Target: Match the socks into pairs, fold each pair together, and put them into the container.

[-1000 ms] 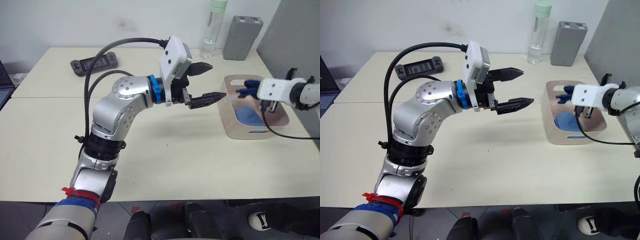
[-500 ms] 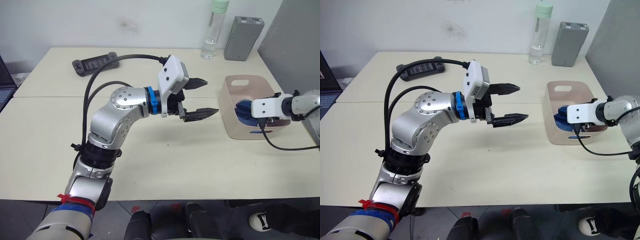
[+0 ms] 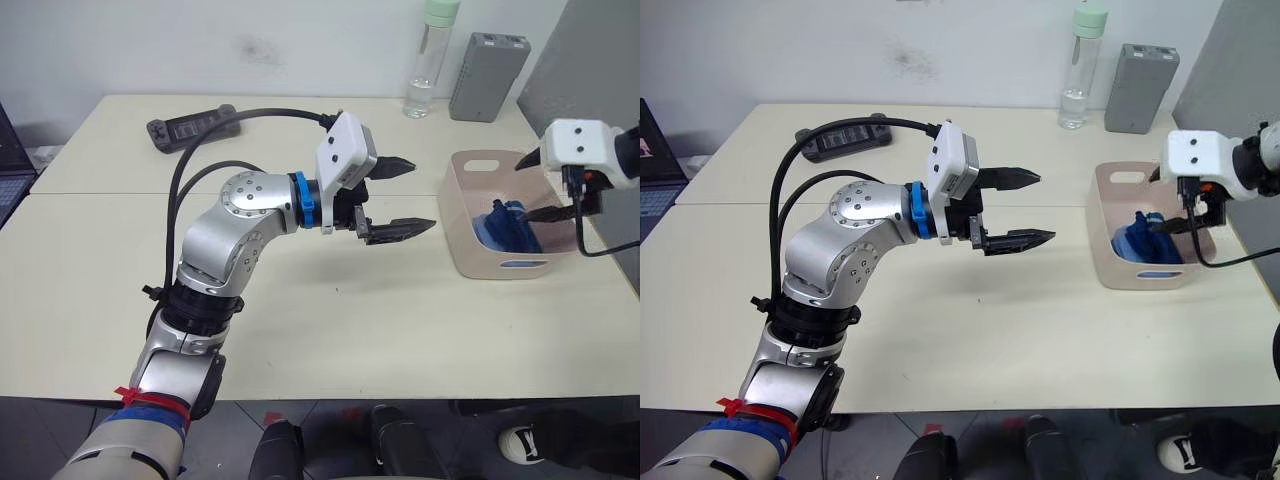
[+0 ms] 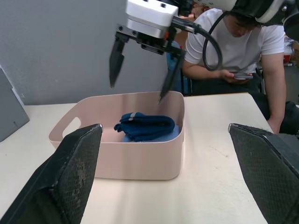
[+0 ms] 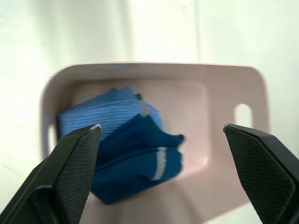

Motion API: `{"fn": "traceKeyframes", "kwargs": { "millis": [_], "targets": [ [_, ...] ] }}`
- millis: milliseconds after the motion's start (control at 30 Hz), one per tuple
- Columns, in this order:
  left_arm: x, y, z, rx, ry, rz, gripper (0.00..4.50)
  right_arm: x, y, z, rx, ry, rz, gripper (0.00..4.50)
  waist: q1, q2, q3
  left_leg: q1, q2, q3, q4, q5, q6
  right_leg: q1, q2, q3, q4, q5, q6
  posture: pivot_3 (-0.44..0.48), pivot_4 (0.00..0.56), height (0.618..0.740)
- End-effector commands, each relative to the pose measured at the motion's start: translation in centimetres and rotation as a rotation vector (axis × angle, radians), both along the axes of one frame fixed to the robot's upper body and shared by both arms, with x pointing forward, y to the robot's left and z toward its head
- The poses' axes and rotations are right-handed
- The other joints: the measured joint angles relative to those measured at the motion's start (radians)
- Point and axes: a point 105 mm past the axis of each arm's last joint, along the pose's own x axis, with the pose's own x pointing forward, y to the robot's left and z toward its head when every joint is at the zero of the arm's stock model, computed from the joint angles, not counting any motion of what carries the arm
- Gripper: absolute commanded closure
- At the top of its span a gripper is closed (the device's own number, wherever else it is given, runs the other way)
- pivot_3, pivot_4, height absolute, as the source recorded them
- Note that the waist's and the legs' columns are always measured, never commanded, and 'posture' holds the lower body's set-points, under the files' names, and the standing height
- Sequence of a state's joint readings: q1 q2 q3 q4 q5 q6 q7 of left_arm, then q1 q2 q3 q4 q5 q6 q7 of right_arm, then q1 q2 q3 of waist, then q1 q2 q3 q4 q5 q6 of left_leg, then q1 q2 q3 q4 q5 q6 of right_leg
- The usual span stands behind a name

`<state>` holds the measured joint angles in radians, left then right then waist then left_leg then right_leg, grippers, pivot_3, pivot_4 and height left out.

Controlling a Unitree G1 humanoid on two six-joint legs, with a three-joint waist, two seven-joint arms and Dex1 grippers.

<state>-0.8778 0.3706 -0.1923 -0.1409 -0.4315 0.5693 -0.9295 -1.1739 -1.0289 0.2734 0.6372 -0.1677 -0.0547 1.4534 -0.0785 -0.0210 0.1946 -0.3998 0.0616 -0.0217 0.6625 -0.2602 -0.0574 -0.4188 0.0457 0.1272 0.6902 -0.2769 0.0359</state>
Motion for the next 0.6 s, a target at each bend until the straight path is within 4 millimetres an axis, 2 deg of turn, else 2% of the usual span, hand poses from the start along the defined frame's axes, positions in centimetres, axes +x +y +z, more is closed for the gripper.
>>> {"fn": "traceKeyframes", "kwargs": {
  "millis": [33, 200, 300, 400, 600],
  "targets": [
    [-0.4, -0.2, 1.1, -0.009, -0.059, -0.013, 0.00, 1.0, -1.4, 0.4, -0.073, -0.095, -0.039, 0.63, 0.000, 0.000, 0.000, 0.000, 0.000, 0.000, 0.000, 0.000, 0.000, 0.000, 0.000, 0.000, 0.000, 0.000, 0.000, 0.000, 0.150, 0.740],
    [-0.4, -0.2, 1.3, -0.008, -0.064, -0.011, 0.00, 2.1, -2.9, -0.7, -0.175, -0.136, -0.075, 2.38, 0.000, 0.000, 0.000, 0.000, 0.000, 0.001, 0.000, 0.000, 0.000, -0.001, -0.001, 0.000, 0.000, 0.000, 0.000, 0.000, 0.150, 0.740],
    [-0.5, -0.2, 1.1, 0.001, -0.066, -0.011, 0.00, 2.6, -3.0, -1.6, -0.211, -0.137, -0.073, 3.54, -0.002, 0.000, 0.000, 0.000, 0.000, 0.001, 0.000, 0.000, 0.000, -0.001, -0.001, 0.000, 0.001, 0.000, 0.000, 0.000, 0.150, 0.740],
    [-0.5, -0.3, 1.1, 0.002, -0.067, -0.012, 0.00, 2.7, -2.6, -3.6, -0.195, -0.073, -0.062, 4.47, -0.005, 0.000, 0.000, 0.000, 0.000, 0.001, 0.000, 0.000, 0.000, -0.001, -0.001, 0.001, 0.003, 0.000, 0.000, 0.000, 0.150, 0.740],
    [-0.5, -0.3, 1.0, 0.007, -0.068, -0.010, 0.00, 3.1, -1.3, -7.8, -0.119, 0.016, -0.051, 4.47, -0.005, 0.000, 0.000, 0.001, -0.001, 0.000, 0.001, 0.001, -0.002, 0.000, -0.001, 0.000, 0.006, 0.000, 0.000, 0.000, 0.150, 0.740]
  ]
}}
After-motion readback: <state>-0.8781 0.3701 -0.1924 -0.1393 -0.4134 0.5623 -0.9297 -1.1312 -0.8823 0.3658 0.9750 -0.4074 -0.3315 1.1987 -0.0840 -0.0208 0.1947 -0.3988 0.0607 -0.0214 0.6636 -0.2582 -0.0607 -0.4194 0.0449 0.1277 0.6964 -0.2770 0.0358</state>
